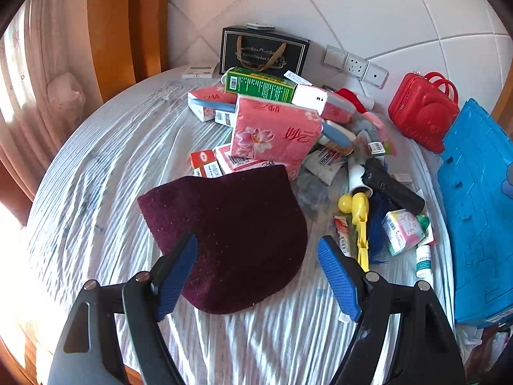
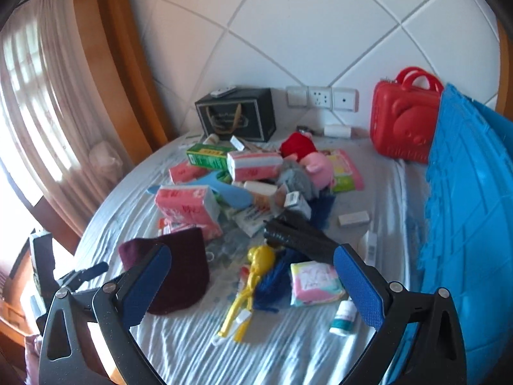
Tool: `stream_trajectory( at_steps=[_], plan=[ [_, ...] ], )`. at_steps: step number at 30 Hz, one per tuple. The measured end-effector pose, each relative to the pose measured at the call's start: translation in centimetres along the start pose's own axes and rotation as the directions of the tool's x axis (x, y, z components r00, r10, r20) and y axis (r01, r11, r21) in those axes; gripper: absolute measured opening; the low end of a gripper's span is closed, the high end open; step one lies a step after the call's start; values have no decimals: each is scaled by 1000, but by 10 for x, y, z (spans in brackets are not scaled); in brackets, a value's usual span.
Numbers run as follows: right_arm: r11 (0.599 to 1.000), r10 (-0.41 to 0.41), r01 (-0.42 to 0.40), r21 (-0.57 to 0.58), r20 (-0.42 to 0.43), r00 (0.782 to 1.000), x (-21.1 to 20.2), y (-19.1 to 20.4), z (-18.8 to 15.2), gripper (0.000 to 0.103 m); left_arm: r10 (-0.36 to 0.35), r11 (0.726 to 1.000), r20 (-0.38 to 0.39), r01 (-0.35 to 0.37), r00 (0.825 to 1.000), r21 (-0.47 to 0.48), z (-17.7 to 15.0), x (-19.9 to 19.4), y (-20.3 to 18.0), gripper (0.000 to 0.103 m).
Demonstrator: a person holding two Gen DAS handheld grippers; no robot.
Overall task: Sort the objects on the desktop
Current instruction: 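Withdraw both tools from the crate back to the pile, then grasp the yellow duck-shaped clip with the left tool while the right tool grasps the pink pad pack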
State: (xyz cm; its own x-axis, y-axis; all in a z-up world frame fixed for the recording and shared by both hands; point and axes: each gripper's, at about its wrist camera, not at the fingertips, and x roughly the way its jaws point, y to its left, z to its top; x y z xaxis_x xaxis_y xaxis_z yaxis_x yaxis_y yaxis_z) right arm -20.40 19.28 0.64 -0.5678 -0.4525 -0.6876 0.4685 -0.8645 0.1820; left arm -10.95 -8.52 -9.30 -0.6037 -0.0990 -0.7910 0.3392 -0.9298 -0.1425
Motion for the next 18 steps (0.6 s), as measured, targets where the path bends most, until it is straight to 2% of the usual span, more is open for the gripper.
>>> stream_trajectory(
  at_steps=[4,8,13,18],
  plan=[
    [998,-34,37,41,-80,996,36,-9,-14,103,3,1000,-32,-2,999,23,1,20,0,77],
    [992,-90,102,75,-143,986,60,-26,-28,103,-27,998,-51,30,998,63,6,37,-12,77],
    [975,-159,187,118,-216,963,81,-51,-47,103,-71,988,-86,82,994,131,14,63,-43,77],
    [954,-196,247,168,-270,943,90,-79,-66,103,-115,964,-101,135,988,228,19,89,-86,77]
  ],
)
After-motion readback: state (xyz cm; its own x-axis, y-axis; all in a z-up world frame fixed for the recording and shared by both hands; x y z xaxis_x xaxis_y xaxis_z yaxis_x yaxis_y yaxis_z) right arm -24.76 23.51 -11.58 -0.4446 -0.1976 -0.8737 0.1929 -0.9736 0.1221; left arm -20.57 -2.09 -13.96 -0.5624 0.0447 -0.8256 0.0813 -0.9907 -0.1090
